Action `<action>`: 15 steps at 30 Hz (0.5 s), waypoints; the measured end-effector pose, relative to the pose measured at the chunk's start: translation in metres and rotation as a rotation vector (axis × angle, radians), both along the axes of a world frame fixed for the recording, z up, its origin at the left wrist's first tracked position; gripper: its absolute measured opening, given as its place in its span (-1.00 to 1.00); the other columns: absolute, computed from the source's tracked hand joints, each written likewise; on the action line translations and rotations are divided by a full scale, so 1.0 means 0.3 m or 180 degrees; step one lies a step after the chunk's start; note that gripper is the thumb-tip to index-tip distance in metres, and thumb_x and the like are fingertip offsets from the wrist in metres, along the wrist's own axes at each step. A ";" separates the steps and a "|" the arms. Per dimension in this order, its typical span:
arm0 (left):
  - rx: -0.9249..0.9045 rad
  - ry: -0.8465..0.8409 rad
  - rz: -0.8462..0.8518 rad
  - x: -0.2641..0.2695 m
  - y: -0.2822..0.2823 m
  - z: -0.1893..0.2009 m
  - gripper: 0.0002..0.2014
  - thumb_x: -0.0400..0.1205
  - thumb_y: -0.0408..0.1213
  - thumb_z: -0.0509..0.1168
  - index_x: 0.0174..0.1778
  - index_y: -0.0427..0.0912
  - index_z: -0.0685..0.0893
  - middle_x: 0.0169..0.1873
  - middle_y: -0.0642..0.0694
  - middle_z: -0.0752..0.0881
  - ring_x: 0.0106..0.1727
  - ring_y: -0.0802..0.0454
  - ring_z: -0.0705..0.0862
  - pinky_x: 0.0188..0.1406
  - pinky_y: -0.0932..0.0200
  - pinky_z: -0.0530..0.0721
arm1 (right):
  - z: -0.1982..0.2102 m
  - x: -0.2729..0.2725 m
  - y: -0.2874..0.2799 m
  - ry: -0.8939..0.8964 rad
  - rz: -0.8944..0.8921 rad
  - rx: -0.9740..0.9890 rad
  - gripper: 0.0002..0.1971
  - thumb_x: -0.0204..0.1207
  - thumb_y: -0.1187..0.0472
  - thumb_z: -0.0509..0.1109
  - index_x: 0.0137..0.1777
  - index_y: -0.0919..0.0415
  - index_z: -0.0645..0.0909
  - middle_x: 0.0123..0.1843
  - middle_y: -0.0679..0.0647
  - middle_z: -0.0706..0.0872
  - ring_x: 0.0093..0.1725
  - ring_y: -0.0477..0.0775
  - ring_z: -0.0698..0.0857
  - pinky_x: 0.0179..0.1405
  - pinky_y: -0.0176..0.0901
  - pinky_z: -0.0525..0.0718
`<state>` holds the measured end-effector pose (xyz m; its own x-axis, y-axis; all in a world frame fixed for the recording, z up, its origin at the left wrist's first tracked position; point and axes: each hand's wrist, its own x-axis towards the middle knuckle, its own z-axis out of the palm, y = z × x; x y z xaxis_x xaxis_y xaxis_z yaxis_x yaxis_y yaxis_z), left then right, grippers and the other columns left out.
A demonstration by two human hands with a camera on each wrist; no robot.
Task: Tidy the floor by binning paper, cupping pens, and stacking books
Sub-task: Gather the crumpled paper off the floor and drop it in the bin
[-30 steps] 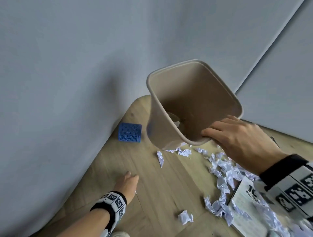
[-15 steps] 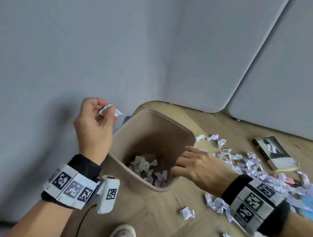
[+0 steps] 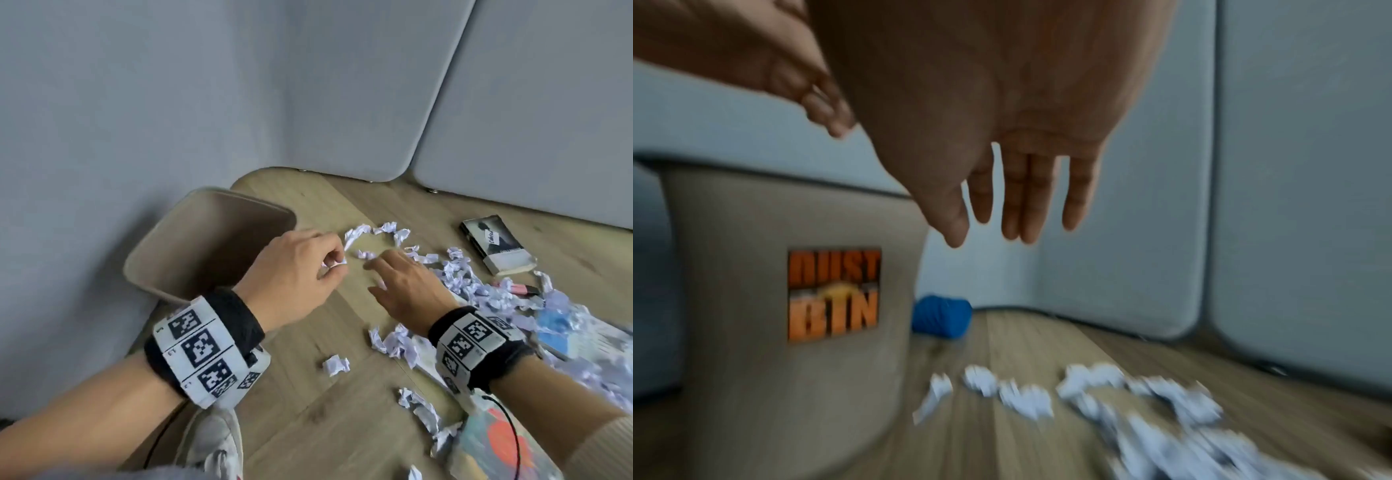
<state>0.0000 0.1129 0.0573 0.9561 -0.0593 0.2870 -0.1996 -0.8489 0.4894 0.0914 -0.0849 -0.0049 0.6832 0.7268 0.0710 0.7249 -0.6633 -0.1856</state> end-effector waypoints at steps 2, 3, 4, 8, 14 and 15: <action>0.0049 0.0485 -0.0332 0.025 -0.105 -0.111 -0.88 0.57 -0.16 0.36 -0.19 -0.12 0.67 -0.30 0.06 0.67 -0.29 0.13 0.59 -0.18 0.15 0.59 | -0.084 -0.080 -0.131 0.0571 -0.0206 -0.0636 -0.63 0.54 0.02 0.38 0.30 0.12 0.53 0.22 0.07 0.63 0.13 0.21 0.70 0.00 0.01 0.67; 0.0176 0.0839 -0.0437 0.032 -0.146 -0.184 -0.87 0.58 -0.15 0.34 -0.14 -0.14 0.67 -0.23 0.01 0.69 -0.21 0.07 0.63 -0.11 0.08 0.62 | -0.134 -0.130 -0.188 0.0882 -0.0263 -0.0931 -0.60 0.54 -0.07 0.36 0.31 0.08 0.50 0.24 0.03 0.61 0.14 0.19 0.69 0.01 0.00 0.66; 0.0385 0.1290 -0.0493 0.034 -0.177 -0.264 -0.83 0.60 -0.13 0.31 -0.03 -0.16 0.66 -0.10 -0.06 0.70 -0.09 -0.03 0.66 -0.03 0.05 0.63 | -0.186 -0.183 -0.237 0.1168 -0.0307 -0.1184 -0.55 0.52 -0.16 0.35 0.32 0.04 0.48 0.25 0.01 0.60 0.16 0.17 0.68 0.03 -0.01 0.65; 0.1263 0.2577 -0.0299 0.006 -0.243 -0.536 -0.54 0.64 -0.02 0.28 0.40 -0.11 0.37 0.30 -0.26 0.45 0.21 -0.32 0.60 0.15 -0.03 0.55 | -0.380 -0.396 -0.358 0.1878 -0.0473 -0.1728 -0.40 0.36 -0.33 0.38 0.28 0.01 0.46 0.23 0.03 0.60 0.15 0.19 0.67 0.00 -0.01 0.61; 0.1219 0.2539 -0.0345 0.031 -0.307 -0.707 -0.74 0.67 -0.36 0.18 0.28 -0.18 0.40 0.17 -0.27 0.44 0.05 -0.34 0.67 -0.03 -0.09 0.58 | -0.507 -0.537 -0.387 0.1844 -0.0943 -0.1414 -0.68 0.54 0.14 0.32 0.24 0.17 0.41 0.16 0.17 0.57 0.00 0.30 0.70 -0.28 -0.04 0.41; 0.1140 0.2412 -0.0347 0.046 -0.318 -0.713 -0.79 0.65 -0.44 0.13 0.20 -0.21 0.43 0.15 -0.27 0.46 0.02 -0.33 0.66 -0.05 -0.10 0.57 | -0.507 -0.531 -0.386 0.1614 -0.1148 -0.1251 -0.75 0.49 0.25 0.33 0.14 0.19 0.43 0.08 0.17 0.60 -0.15 0.32 0.72 -0.40 -0.03 0.41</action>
<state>0.0137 0.0174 -0.1565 0.8661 -0.1276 -0.4833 -0.0156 -0.9733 0.2290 -0.0678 -0.2006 -0.1569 0.7644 0.3575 -0.5366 0.3375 -0.9309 -0.1396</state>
